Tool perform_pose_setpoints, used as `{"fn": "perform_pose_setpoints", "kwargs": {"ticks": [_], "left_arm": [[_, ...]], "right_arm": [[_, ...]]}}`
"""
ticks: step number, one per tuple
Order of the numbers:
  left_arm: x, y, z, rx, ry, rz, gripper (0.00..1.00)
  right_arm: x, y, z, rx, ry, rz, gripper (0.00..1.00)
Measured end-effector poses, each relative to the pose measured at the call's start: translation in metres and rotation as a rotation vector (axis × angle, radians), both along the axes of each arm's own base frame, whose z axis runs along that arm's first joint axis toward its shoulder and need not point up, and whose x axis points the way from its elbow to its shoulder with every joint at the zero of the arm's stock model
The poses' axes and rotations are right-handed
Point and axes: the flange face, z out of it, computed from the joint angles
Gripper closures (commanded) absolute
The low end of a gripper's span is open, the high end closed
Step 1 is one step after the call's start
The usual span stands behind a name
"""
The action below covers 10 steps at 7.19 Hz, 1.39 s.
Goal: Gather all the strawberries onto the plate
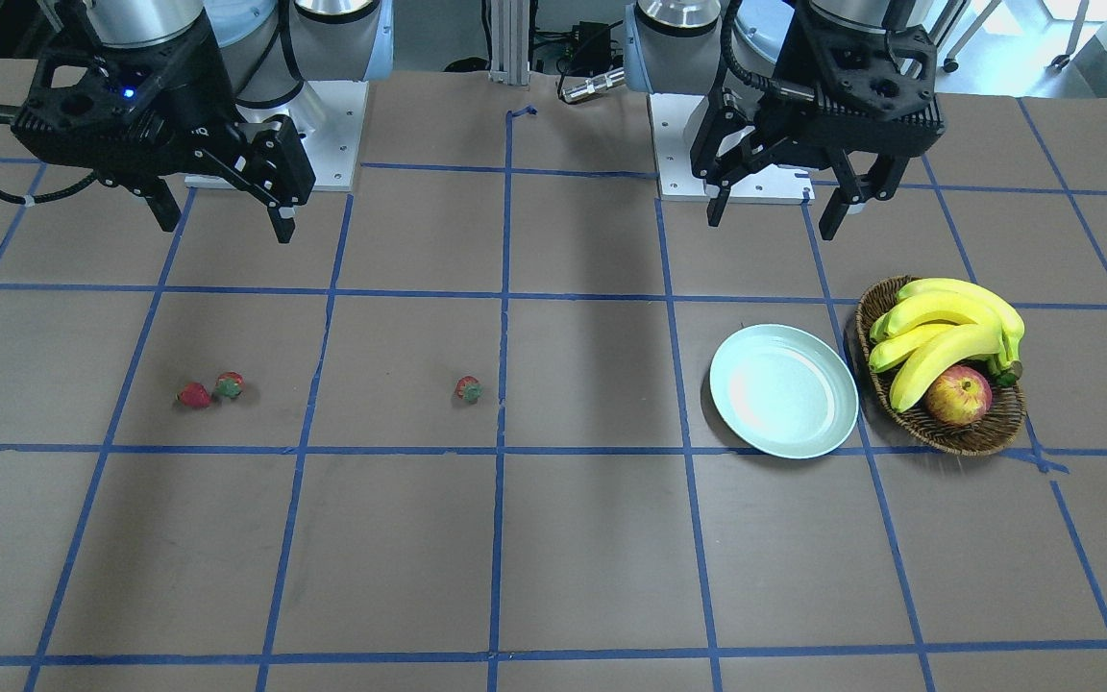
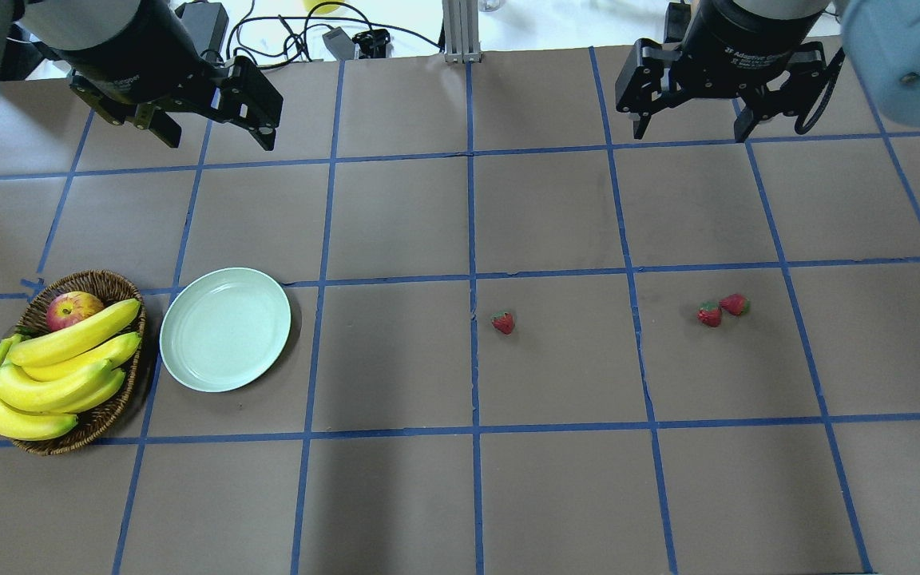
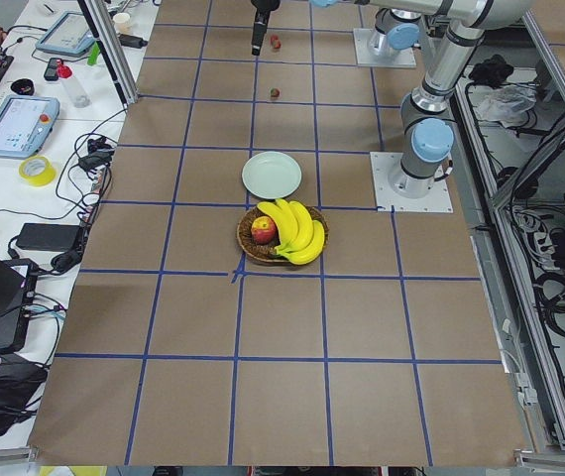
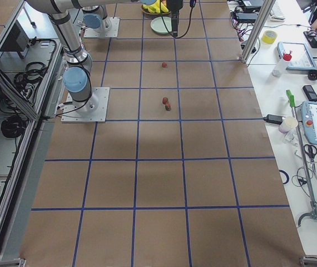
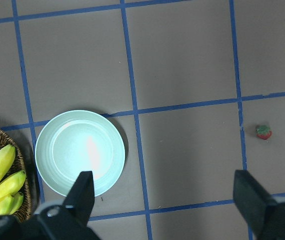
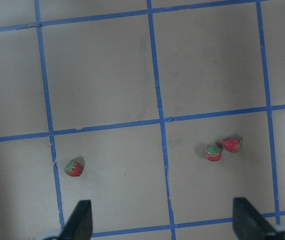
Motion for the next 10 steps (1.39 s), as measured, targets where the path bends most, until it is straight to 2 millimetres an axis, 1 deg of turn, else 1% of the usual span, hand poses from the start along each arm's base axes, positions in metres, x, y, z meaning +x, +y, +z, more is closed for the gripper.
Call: {"fn": "perform_pose_setpoints", "kwargs": {"ticks": [2,3,4,5,6,7,8,9,10], "left_arm": [[0.000,0.000,0.000,-0.001,0.001,0.002,0.00],[0.000,0.000,0.000,0.000,0.000,0.000,0.00],[0.000,0.000,-0.002,0.003,-0.001,-0.006,0.00],[0.000,0.001,-0.005,0.006,-0.002,-0.008,0.00],[0.000,0.001,-0.006,0.005,-0.003,-0.008,0.00],[0.000,0.001,-0.007,0.005,-0.003,-0.009,0.00],[0.000,0.001,-0.007,0.003,-0.003,-0.009,0.00],[0.000,0.001,-0.007,0.003,-0.002,-0.009,0.00],[0.000,0.001,-0.007,0.002,-0.002,-0.009,0.00]], "right_arm": [[-0.001,0.002,-0.002,0.025,0.009,0.004,0.00],[0.000,0.000,-0.008,0.040,0.012,0.014,0.00],[0.002,-0.009,-0.021,0.067,0.013,0.034,0.00],[0.009,-0.022,-0.041,0.090,0.011,0.061,0.00],[0.033,-0.035,-0.067,0.100,0.014,0.104,0.00],[0.069,-0.044,-0.099,0.104,0.023,0.152,0.00],[0.101,-0.049,-0.138,0.110,0.028,0.179,0.03],[0.124,-0.044,-0.182,0.119,0.027,0.191,0.07],[0.134,-0.031,-0.225,0.125,0.016,0.194,0.05]]}}
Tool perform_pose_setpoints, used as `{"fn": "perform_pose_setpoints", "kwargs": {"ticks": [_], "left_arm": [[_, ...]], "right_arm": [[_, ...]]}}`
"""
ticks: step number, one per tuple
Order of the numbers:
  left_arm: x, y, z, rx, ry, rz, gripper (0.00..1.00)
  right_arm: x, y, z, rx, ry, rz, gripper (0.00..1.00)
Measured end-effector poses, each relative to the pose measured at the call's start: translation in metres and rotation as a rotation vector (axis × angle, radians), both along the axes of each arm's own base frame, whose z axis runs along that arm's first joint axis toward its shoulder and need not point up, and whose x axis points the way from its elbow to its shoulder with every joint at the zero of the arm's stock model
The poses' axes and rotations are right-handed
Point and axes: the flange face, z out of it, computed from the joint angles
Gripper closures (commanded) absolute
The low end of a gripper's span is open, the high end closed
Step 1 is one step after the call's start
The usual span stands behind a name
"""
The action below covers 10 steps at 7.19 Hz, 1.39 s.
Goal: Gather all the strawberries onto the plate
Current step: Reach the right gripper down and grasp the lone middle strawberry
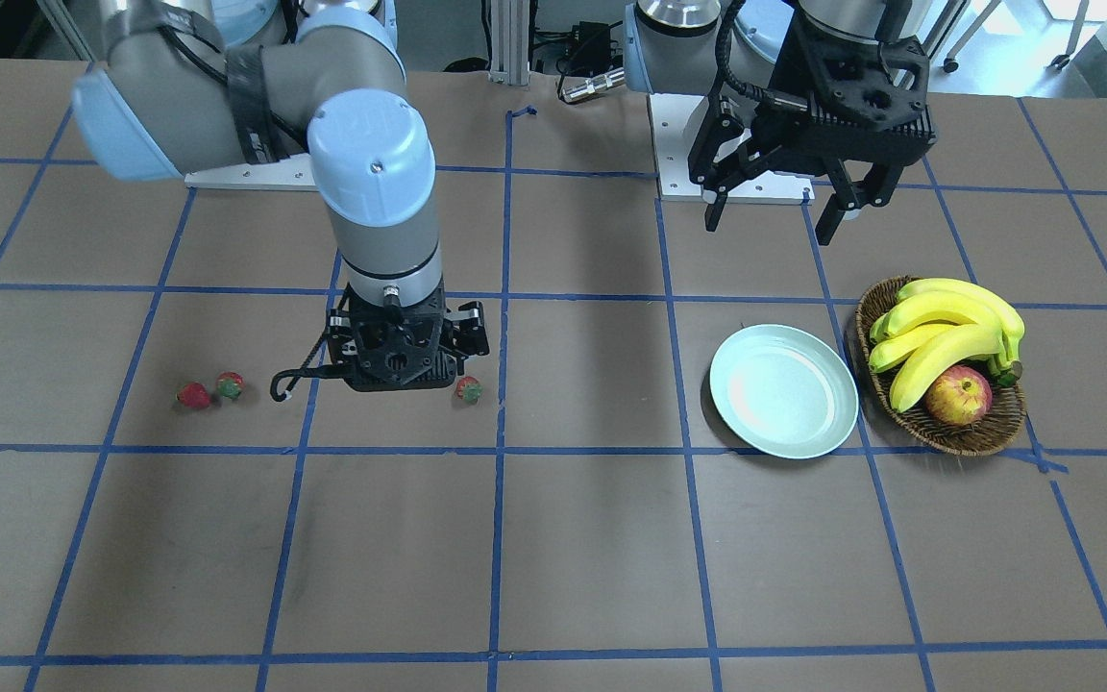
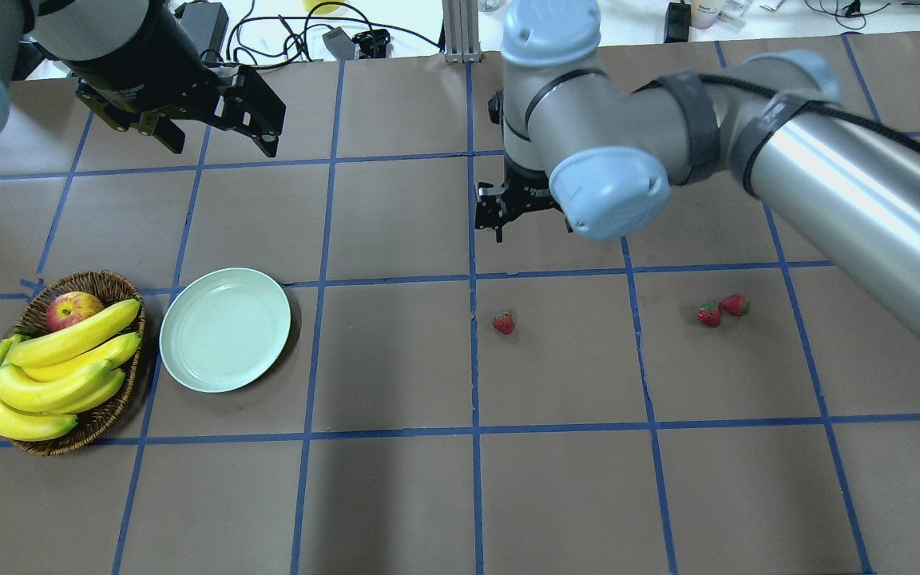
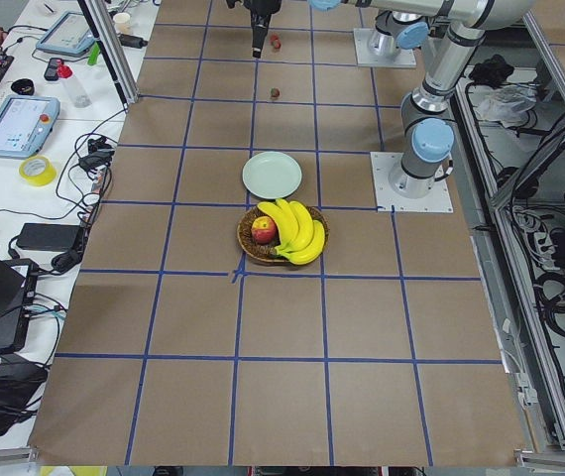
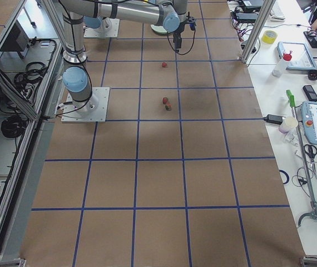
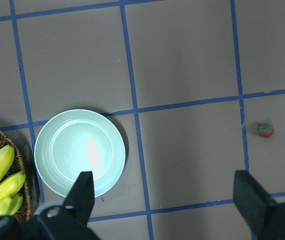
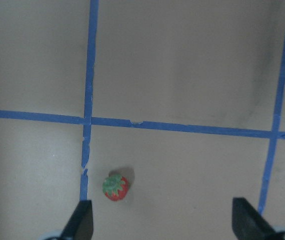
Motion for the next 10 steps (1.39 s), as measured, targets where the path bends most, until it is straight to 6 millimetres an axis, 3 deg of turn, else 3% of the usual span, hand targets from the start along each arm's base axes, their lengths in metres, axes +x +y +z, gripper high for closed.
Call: {"fn": "perform_pose_setpoints", "kwargs": {"ticks": [2,4,5,6,7,10], "left_arm": [[0.000,0.000,0.000,-0.001,0.000,0.000,0.00],[0.000,0.000,0.001,-0.002,0.000,0.000,0.00],[0.000,0.000,0.001,-0.002,-0.001,0.001,0.00],[0.000,0.000,0.001,-0.002,-0.001,0.001,0.00],[0.000,0.000,0.001,-0.002,-0.001,0.001,0.00],[0.000,0.001,0.001,-0.003,-0.001,0.001,0.00]], "right_arm": [[0.005,0.033,-0.076,0.020,-0.026,-0.012,0.06],[0.015,0.046,-0.113,0.021,-0.034,-0.005,0.10],[0.024,0.050,-0.125,0.018,-0.028,0.003,0.24],[0.028,0.053,-0.132,0.016,-0.020,0.008,0.30],[0.030,0.054,-0.136,0.016,-0.016,0.010,0.58],[0.031,0.054,-0.137,0.017,-0.013,0.010,0.94]]}}
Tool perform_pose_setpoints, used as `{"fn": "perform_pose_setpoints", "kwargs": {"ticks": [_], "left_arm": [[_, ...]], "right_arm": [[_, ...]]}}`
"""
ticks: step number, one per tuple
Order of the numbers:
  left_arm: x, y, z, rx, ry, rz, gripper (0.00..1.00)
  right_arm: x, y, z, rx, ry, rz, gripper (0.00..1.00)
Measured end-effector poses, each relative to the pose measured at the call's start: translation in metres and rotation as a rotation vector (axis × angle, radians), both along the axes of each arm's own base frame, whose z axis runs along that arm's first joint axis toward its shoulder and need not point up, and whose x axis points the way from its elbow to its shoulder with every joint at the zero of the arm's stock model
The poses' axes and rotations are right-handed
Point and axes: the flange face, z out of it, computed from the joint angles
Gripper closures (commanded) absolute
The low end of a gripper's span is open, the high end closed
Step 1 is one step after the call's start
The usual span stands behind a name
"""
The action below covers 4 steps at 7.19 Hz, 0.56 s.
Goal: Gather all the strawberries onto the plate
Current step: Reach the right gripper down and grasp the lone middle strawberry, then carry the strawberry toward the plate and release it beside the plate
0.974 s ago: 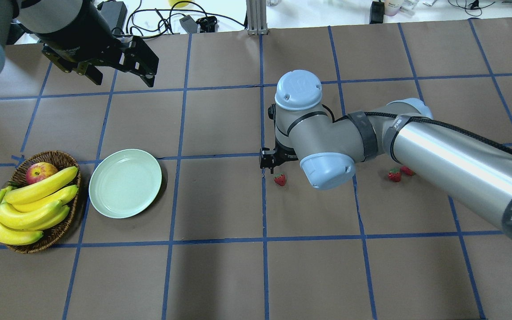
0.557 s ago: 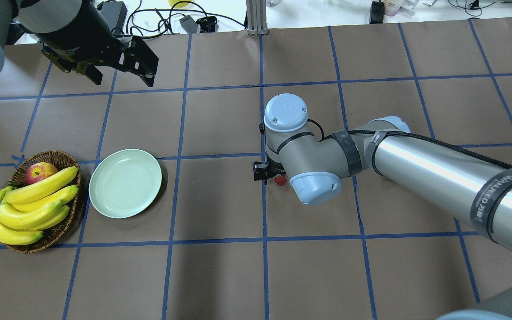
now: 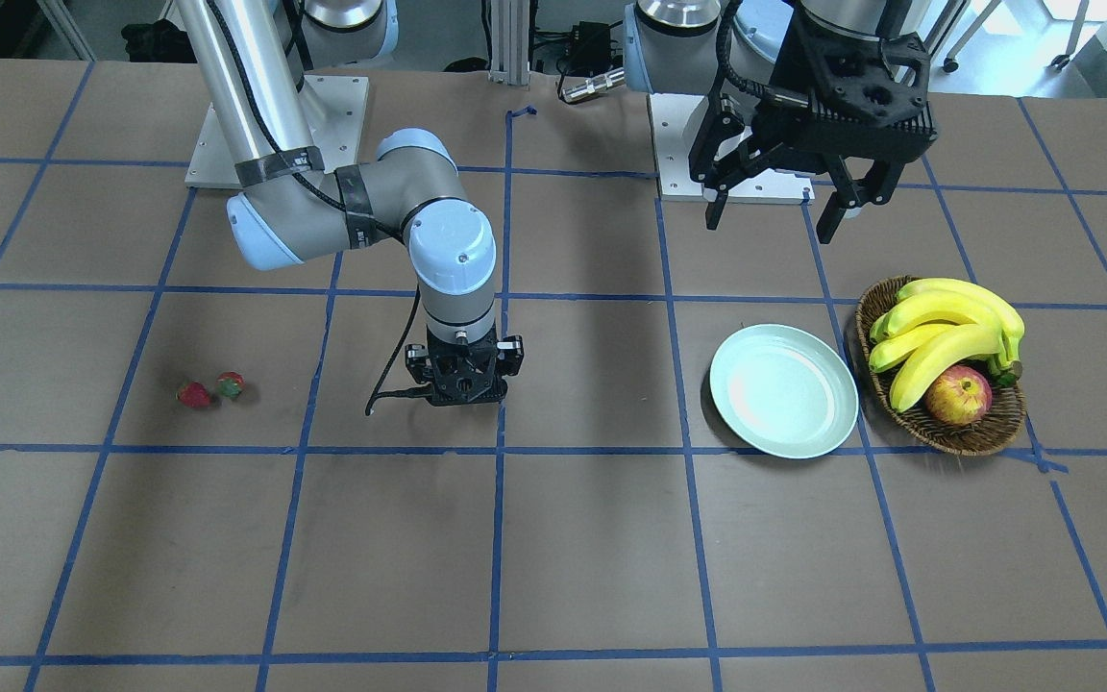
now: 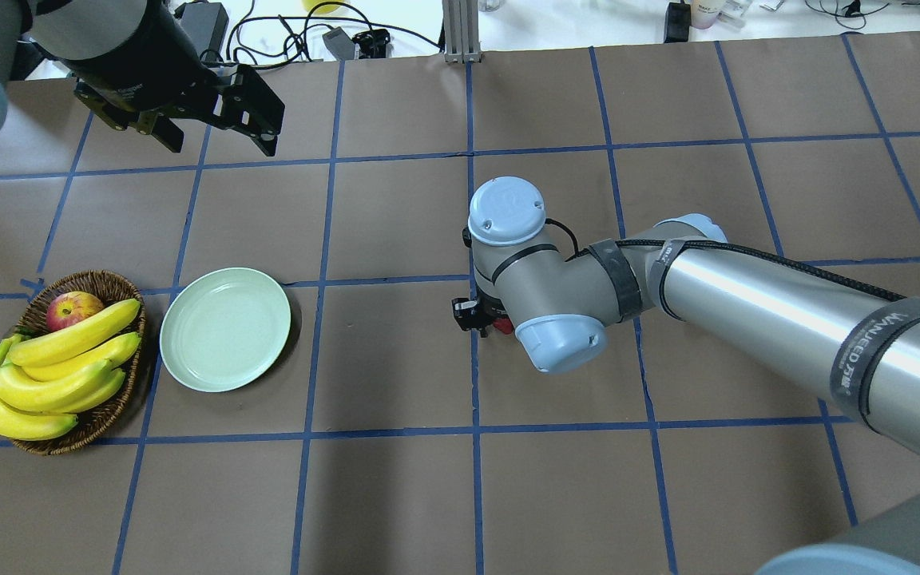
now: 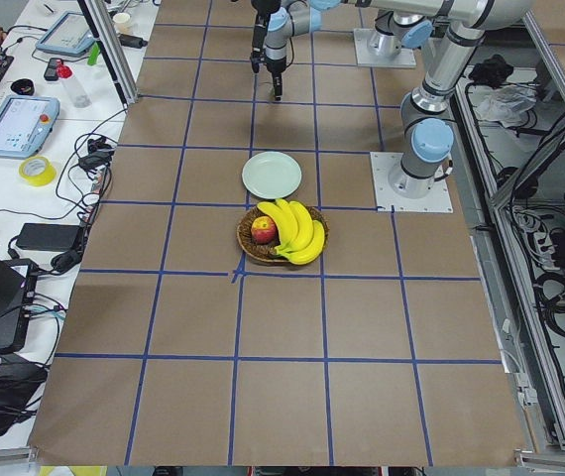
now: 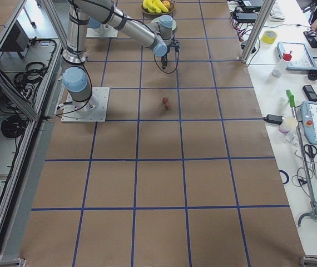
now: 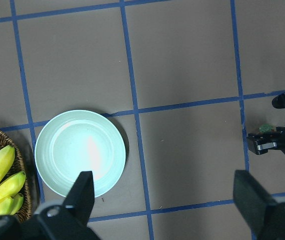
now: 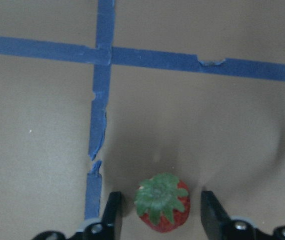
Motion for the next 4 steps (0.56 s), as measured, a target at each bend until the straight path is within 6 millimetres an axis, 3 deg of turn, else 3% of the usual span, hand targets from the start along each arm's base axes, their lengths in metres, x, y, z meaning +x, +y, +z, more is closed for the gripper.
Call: {"fn": "perform_pose_setpoints", "kwargs": {"ticks": [4], "left_arm": [[0.000,0.000,0.000,-0.001,-0.001,0.000,0.00]], "right_arm": [[0.010,-0.009,0.018,-0.020,-0.045,-0.052,0.96]]}}
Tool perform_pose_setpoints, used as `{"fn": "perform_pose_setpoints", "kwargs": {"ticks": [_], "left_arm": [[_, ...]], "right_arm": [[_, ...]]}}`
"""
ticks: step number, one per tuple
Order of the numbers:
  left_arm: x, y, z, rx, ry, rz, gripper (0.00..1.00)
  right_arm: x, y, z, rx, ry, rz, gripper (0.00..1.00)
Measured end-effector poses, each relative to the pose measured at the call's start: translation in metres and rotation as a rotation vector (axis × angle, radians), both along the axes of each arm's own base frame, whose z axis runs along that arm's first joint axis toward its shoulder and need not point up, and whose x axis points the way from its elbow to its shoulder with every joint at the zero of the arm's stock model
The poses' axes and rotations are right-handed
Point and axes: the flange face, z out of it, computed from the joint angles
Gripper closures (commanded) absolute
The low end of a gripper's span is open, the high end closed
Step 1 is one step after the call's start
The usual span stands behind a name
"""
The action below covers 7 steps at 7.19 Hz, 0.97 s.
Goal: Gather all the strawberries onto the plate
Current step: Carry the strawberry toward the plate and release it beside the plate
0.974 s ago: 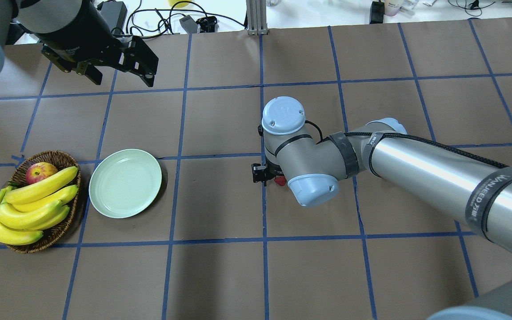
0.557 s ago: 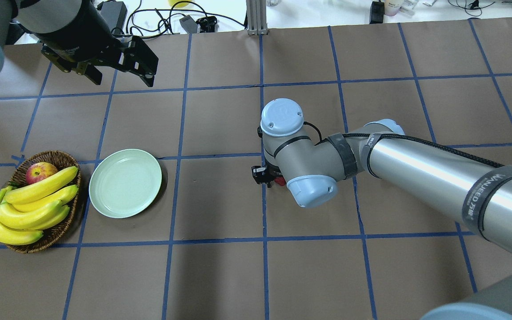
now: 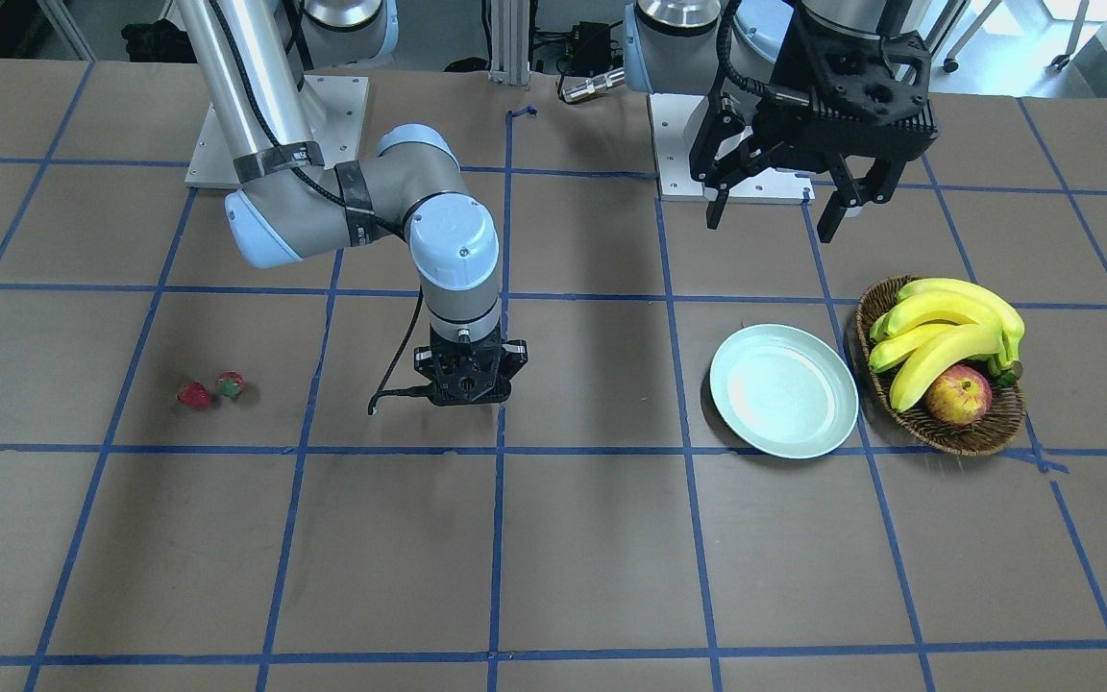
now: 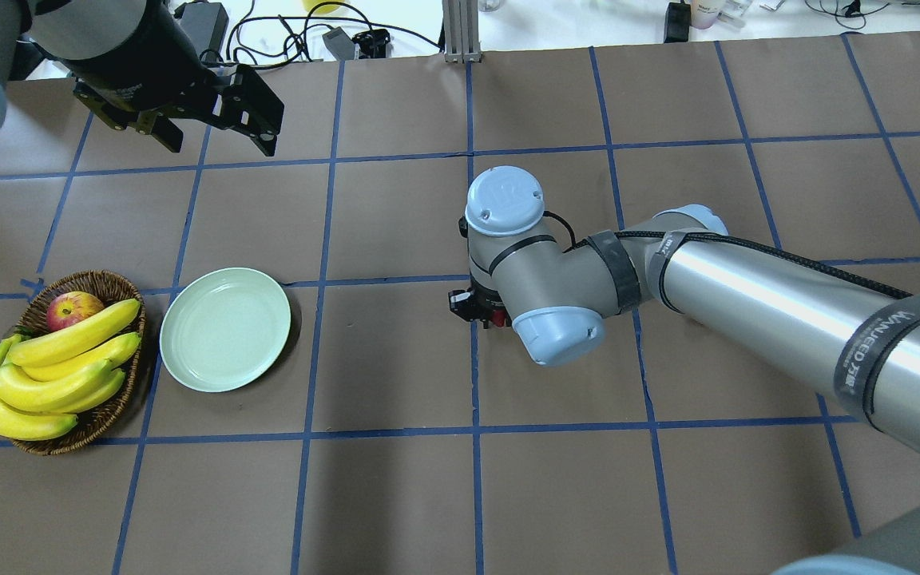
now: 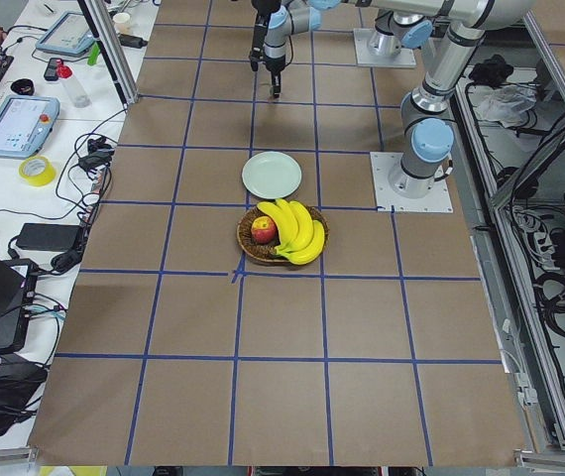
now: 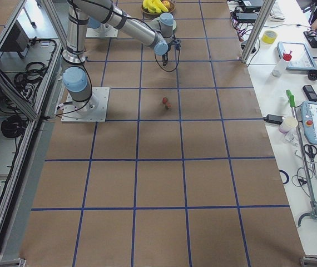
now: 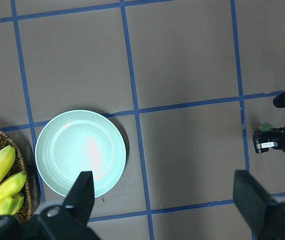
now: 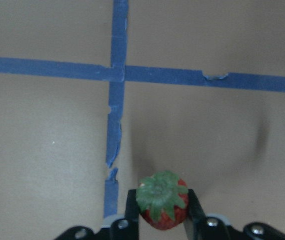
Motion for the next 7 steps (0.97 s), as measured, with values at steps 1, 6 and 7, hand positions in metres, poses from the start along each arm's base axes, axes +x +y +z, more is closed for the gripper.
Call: {"fn": "perform_pose_setpoints", "kwargs": {"ticks": [1,6,7], "left_arm": [[0.000,0.000,0.000,0.000,0.000,0.000,0.00],[0.000,0.000,0.000,-0.001,0.000,0.000,0.00],[0.000,0.000,0.000,-0.001,0.000,0.000,0.00]], "right_arm": [[0.010,-0.005,0.010,-0.009,-0.036,-0.040,0.95],[0.080,0.006,0.008,0.016,-0.125,-0.128,0.78],[0.085,0.006,0.005,0.019,-0.126,-0.131,0.75]]}}
